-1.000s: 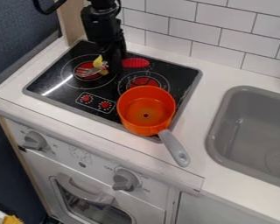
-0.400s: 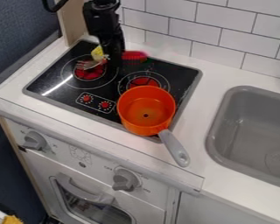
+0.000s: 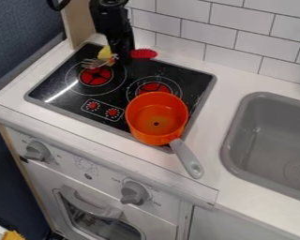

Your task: Déplacer le fourchette au dessu d' une bruleur

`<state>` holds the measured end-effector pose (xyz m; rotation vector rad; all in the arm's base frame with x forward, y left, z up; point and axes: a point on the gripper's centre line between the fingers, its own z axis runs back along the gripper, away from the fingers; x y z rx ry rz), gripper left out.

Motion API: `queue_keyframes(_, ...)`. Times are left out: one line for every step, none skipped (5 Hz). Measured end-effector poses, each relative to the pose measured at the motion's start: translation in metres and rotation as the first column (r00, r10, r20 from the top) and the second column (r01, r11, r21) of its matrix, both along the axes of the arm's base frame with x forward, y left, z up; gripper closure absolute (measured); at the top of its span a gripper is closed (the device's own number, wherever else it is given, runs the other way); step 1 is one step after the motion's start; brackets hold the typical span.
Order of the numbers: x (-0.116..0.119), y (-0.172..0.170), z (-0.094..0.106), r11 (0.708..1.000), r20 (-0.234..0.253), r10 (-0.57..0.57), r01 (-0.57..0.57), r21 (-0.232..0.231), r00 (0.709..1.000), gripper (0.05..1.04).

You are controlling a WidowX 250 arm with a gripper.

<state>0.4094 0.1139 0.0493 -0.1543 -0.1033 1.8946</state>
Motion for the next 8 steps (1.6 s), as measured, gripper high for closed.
queue_keyframes(0.001,0.001,0.0,1.0,0.008,-0.011,0.011,0.007,1.0,0.705)
queue_keyframes(-0.008,-0.003,-0.011,0.999,-0.021,-0.037,0.037,-0.003,0.999,0.705)
queue_keyframes(-0.021,-0.01,0.001,0.997,-0.001,-0.072,0.072,0.017,0.997,0.705)
queue_keyframes(-0.032,-0.02,-0.003,0.99,-0.011,-0.128,0.129,0.056,0.992,0.705)
queue_keyframes(-0.037,-0.025,-0.002,0.977,-0.013,-0.178,0.178,0.119,0.984,0.705)
queue_keyframes(-0.041,-0.029,-0.008,0.96,-0.037,-0.227,0.23,0.161,0.973,0.705)
queue_keyframes(-0.045,-0.031,-0.018,0.954,-0.085,-0.249,0.259,0.151,0.965,0.705)
queue_keyframes(-0.046,-0.031,-0.019,0.947,-0.103,-0.253,0.269,0.178,0.962,0.644)
